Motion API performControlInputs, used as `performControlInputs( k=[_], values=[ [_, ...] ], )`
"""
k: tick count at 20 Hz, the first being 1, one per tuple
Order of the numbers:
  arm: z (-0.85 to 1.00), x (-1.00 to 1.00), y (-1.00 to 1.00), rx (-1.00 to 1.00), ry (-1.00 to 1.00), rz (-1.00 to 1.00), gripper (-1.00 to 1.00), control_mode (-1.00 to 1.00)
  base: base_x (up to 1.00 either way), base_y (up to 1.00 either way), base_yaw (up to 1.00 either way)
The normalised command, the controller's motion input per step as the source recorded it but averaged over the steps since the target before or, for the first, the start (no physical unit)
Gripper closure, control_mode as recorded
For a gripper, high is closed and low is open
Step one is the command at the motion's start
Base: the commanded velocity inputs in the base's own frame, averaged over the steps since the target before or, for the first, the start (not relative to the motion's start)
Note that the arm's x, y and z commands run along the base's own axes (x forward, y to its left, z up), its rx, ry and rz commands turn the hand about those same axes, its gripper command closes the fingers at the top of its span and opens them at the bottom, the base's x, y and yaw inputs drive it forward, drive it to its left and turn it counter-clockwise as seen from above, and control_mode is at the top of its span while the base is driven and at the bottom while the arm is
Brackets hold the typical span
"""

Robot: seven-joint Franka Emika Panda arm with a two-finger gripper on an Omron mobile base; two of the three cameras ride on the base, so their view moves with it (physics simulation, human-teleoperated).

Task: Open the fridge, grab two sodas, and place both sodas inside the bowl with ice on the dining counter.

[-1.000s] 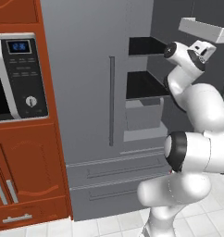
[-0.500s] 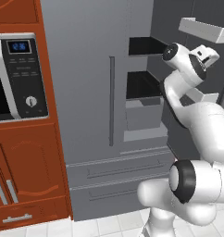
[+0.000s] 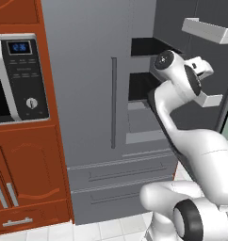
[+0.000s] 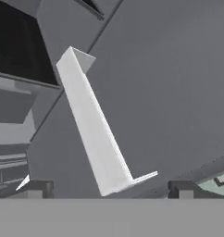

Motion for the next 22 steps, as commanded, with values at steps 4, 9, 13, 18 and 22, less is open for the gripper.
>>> performControlInputs(
  k=[4,9,13,18,22],
  values=[
    [0.0,-0.31,0.68,0.28,-0.09,0.0,-1.0,-1.0,0.0,0.0,0.0],
    [0.0,-0.34,0.64,0.36,-0.1,0.0,-1.0,-1.0,0.0,0.0,0.0],
    [0.0,-0.29,0.59,0.36,-0.13,0.04,-1.0,-1.0,0.0,0.0,0.0],
    [0.0,-0.13,0.72,0.21,-0.27,0.13,-1.0,-1.0,0.0,0.0,0.0],
    [0.0,0.02,0.81,0.07,-0.25,0.19,-1.0,-1.0,0.0,0.0,0.0]
  ],
)
